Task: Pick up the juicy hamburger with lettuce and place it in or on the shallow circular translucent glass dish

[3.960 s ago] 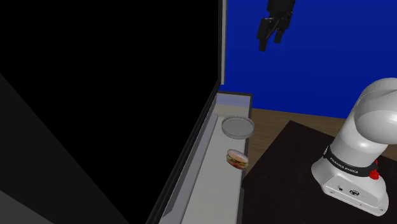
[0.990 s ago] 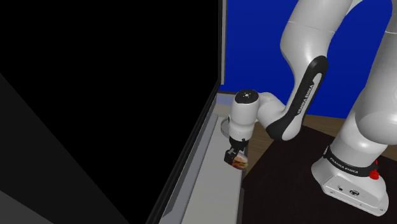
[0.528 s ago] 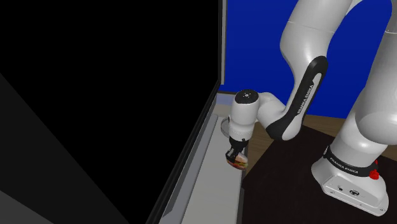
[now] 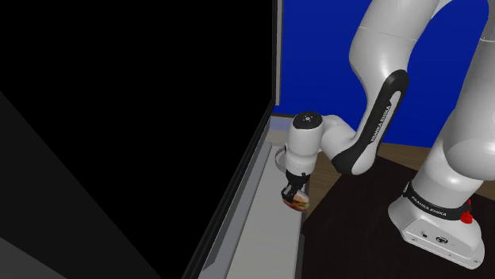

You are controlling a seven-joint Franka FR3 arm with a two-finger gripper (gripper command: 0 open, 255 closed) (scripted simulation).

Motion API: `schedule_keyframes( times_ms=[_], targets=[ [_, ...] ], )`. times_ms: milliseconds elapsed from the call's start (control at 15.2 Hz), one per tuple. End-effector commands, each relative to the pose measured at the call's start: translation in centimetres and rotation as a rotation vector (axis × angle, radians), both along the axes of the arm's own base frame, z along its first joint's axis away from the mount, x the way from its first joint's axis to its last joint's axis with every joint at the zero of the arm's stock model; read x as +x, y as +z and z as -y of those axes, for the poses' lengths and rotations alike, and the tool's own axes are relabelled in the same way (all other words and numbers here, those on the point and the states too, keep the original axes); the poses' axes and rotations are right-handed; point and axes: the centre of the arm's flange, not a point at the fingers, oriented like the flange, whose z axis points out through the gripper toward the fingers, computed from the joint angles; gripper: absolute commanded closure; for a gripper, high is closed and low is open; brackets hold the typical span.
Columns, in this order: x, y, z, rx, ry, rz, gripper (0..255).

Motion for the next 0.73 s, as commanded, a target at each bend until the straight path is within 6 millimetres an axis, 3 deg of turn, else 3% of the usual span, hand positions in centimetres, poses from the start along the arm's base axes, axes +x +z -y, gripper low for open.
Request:
schedule_keyframes(
  times_ms=[0,660],
  targets=[
    [0.0,0.5,0.0,0.0,0.001,0.0,255],
    [0.0,5.8,0.0,0.0,0.001,0.0,255]
  ],
)
